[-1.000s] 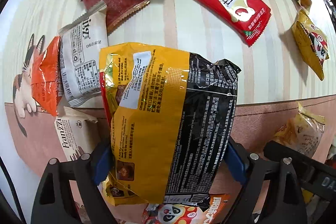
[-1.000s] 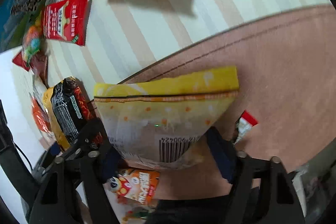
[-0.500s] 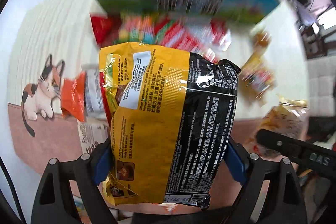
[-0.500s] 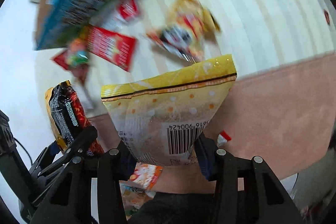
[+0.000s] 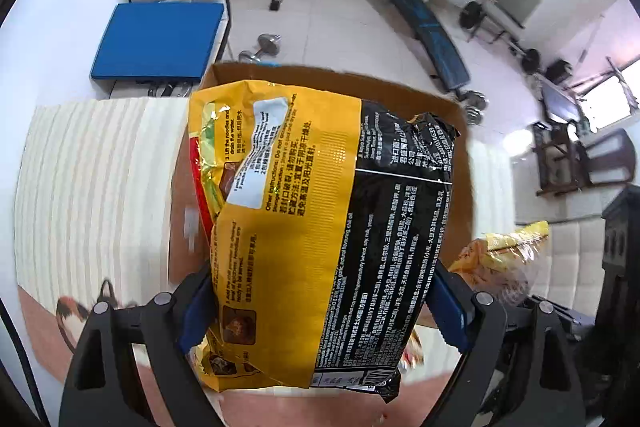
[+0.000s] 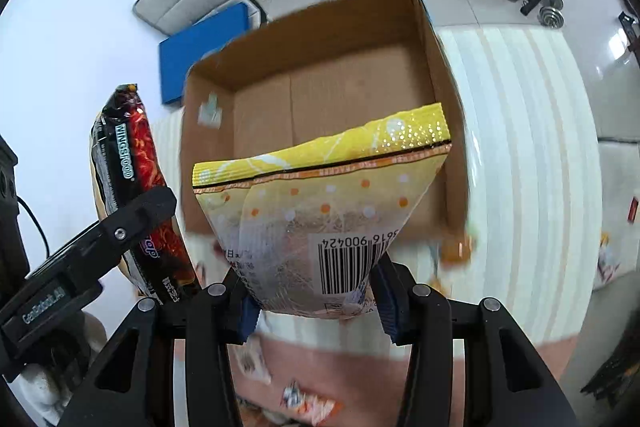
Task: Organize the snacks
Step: 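Lift and carry both held bags over the cardboard box with both tools, then open both tools to drop the bags into the box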
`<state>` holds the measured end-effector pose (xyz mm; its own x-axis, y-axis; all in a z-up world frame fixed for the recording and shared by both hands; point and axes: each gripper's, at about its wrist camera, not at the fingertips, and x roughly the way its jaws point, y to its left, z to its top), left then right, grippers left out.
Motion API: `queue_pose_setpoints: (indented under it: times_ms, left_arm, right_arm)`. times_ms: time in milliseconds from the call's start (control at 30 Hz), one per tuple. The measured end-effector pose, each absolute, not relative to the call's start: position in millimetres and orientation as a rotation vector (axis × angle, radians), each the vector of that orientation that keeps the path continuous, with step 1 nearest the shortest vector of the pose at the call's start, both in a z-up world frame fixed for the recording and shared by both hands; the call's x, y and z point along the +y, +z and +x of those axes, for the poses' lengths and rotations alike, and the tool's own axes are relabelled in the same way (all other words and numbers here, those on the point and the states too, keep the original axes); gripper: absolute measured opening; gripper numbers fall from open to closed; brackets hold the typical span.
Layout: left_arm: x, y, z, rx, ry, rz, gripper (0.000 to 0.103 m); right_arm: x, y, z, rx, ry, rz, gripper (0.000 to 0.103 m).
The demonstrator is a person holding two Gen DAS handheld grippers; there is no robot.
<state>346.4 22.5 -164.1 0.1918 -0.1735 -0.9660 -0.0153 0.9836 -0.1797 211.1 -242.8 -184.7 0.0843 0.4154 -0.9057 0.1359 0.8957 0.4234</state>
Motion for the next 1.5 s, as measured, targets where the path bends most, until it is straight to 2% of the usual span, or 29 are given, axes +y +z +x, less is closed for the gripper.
queue_pose_setpoints:
  times_ms: [200, 533, 567, 600, 667, 700, 867, 967, 1033, 1133, 1233, 1267, 1367, 1400, 1500]
  left_arm:
    - [12, -240, 420, 1.540, -0.131, -0.178, 0.090]
    - [-17, -271, 441, 1.578, -0.125, -0.151, 0.091]
    - [-20, -272, 441, 1.585, -0.119, -0.140, 0.091]
    - [-16, -272, 442, 1.584, -0.113, -0.138, 0.093]
    - [-15, -267, 442, 1.560, -0.104, -0.150, 0.098]
    - [-14, -268, 444, 1.552, -0.107, -0.155, 0.099]
    - [-12, -248, 440, 1.511, -0.108, -0.156, 0.099]
    - [-11, -232, 435, 1.478, -0.117, -0.159, 0.099]
    - [-11, -220, 430, 1.458, -0.126, -0.165, 0.099]
    - [-10, -195, 414, 1.391, -0.145, -0.159, 0.099]
    - [-11, -168, 393, 1.302, -0.150, -0.118, 0.099]
    - [-11, -156, 381, 1.269, -0.147, -0.101, 0.099]
    - [-9, -135, 360, 1.201, -0.152, -0.086, 0.099]
    - [-8, -127, 350, 1.176, -0.145, -0.075, 0.099]
    - [-6, -107, 326, 1.125, -0.135, -0.052, 0.099]
  right_arm:
    - [-247, -221, 274, 1.566, 0.209, 0.369, 0.050]
    - [-243, -288, 273, 1.650, 0.206, 0.259, 0.052]
    - [-244, -289, 269, 1.661, 0.207, 0.247, 0.054]
    - [-248, -292, 261, 1.663, 0.205, 0.241, 0.065]
    - [-251, -290, 263, 1.651, 0.210, 0.232, 0.080]
    - [-255, -289, 252, 1.650, 0.233, 0.251, 0.084]
    - [-278, -269, 248, 1.649, 0.227, 0.227, 0.093]
    - [-270, -255, 252, 1.646, 0.206, 0.227, 0.093]
    - [-280, -242, 215, 1.630, 0.190, 0.218, 0.093]
    - [-254, -233, 211, 1.574, 0.166, 0.198, 0.095]
    - [-261, -199, 189, 1.491, 0.140, 0.217, 0.096]
    - [-242, -184, 219, 1.470, 0.130, 0.221, 0.096]
    - [-234, -165, 199, 1.390, 0.108, 0.234, 0.096]
    - [-218, -176, 227, 1.374, 0.103, 0.236, 0.096]
    - [-212, -156, 223, 1.324, 0.094, 0.231, 0.097]
